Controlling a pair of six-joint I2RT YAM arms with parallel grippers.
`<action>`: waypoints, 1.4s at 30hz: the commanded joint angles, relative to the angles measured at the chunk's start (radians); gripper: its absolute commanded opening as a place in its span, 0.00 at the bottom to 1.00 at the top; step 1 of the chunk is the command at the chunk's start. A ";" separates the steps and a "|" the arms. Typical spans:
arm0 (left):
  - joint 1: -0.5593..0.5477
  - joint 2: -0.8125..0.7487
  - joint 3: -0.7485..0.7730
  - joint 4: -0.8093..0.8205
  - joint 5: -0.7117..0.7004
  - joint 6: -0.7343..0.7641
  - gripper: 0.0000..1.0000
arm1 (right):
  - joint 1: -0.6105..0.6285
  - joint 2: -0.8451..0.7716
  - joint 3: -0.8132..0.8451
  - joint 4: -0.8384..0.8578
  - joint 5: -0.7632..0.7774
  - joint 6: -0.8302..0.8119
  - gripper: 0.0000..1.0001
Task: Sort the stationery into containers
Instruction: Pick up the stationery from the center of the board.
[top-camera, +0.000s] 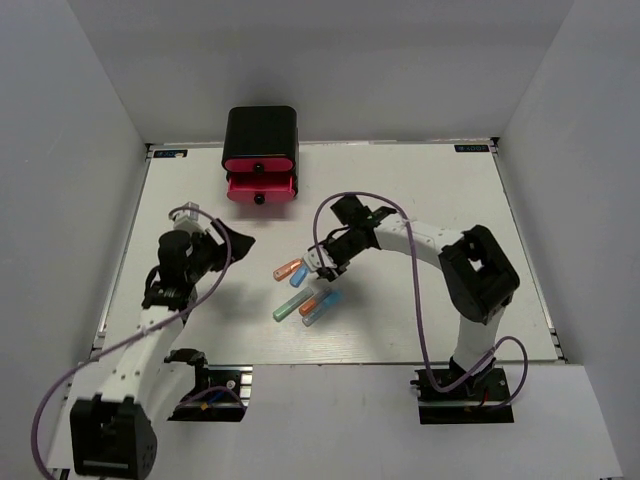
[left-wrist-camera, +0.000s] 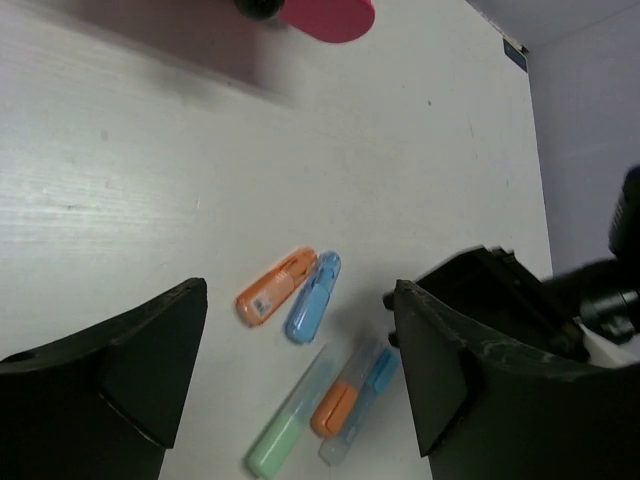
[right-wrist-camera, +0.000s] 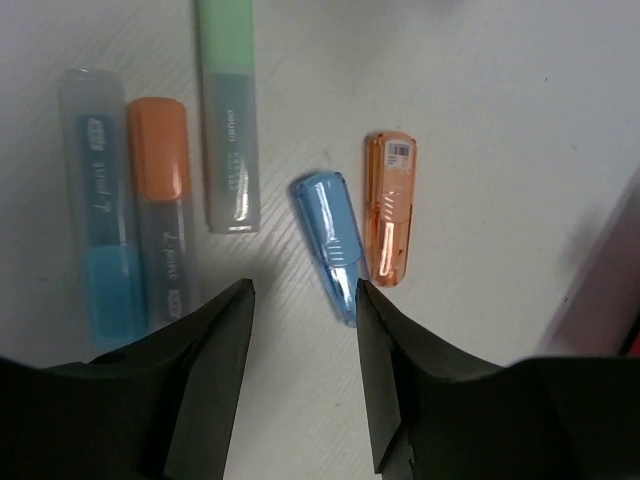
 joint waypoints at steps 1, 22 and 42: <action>0.016 -0.153 -0.052 -0.212 -0.048 -0.022 0.86 | 0.023 0.079 0.108 -0.045 0.030 -0.046 0.51; 0.002 -0.445 -0.078 -0.443 -0.066 -0.108 0.87 | 0.094 0.311 0.335 -0.219 0.113 -0.159 0.42; 0.002 -0.322 -0.089 -0.262 0.089 -0.028 0.89 | 0.098 0.419 0.414 -0.485 0.185 -0.167 0.46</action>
